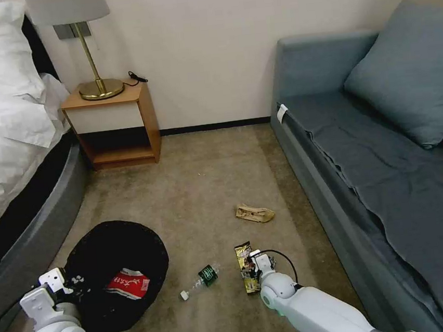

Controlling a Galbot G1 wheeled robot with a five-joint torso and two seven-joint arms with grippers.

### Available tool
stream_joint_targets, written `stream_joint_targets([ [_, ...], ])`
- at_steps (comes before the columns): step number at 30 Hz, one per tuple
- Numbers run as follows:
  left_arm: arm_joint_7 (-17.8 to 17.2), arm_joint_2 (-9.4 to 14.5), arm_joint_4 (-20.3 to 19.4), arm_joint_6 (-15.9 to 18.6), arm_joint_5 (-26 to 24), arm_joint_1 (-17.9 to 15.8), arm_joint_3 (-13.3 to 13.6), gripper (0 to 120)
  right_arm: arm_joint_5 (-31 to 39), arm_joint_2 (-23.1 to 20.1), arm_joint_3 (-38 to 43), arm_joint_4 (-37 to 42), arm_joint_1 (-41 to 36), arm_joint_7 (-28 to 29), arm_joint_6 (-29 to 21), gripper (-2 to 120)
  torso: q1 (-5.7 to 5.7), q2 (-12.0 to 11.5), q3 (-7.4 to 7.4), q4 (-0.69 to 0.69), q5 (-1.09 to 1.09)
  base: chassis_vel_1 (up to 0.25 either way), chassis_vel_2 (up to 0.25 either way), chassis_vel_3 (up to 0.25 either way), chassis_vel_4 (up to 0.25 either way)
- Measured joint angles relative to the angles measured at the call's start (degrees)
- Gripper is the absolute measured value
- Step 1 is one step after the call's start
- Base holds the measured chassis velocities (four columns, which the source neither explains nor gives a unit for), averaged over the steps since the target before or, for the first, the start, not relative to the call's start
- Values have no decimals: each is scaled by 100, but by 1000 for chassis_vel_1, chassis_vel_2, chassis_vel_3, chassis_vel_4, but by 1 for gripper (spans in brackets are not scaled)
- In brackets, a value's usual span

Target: Pick up the trash bin, then pick up the garbage on the floor and place it into the trash bin.

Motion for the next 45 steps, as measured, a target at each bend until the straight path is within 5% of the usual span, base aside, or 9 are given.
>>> stream_joint_targets([
  [10, -2, -7, 51, -32, 11, -18, 5, 2, -142, -6, 23, 24, -90, -21, 111, 78, 0, 0, 0, 0, 0, 0, 0, 0, 0],
  [31, 1, -13, 214, -55, 64, -160, 103, 2, -25, -381, 44, 710, -169, -5, 263, 0, 0, 0, 0, -1, 0, 0, 0, 0, 0],
  [45, 1, -27, 224, -51, 65, -166, 129, 2, 369, -918, 180, 1852, -122, 202, 196, 0, 0, 0, 0, 0, 0, 0, 0, 0, 0],
])
